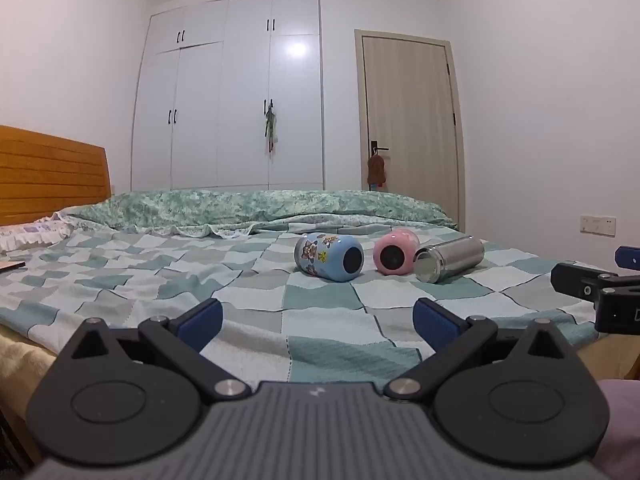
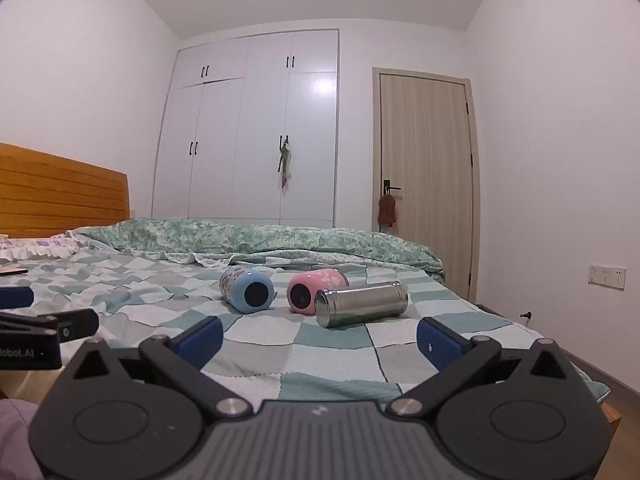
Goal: Flip cup upright
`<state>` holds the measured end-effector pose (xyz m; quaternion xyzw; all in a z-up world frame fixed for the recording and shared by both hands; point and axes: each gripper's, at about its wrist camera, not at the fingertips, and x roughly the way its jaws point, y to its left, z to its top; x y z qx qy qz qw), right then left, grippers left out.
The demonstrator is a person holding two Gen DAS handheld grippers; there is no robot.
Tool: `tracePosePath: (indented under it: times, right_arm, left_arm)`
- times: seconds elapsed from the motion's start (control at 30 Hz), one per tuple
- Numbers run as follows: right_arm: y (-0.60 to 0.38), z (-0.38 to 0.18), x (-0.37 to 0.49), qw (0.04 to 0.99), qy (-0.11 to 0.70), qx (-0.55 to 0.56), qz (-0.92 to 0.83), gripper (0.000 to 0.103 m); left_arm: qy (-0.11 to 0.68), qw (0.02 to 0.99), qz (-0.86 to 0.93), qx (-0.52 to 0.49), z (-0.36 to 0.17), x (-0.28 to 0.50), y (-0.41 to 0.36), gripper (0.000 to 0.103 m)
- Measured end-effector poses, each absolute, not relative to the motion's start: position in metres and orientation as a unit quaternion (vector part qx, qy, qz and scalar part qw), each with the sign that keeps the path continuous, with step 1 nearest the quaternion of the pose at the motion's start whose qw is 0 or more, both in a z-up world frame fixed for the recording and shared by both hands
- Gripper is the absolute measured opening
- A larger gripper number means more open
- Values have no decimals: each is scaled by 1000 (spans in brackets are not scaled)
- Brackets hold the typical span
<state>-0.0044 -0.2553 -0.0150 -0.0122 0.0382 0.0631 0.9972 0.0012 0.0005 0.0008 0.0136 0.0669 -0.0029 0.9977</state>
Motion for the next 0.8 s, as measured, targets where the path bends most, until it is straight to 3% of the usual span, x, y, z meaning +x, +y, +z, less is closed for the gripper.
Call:
tracePosePath:
  times: [0.8]
  right_arm:
    - [-256, -16, -5, 998, 28, -10, 63, 103]
  left_arm:
    - [53, 998, -3, 14, -2, -1, 2, 103]
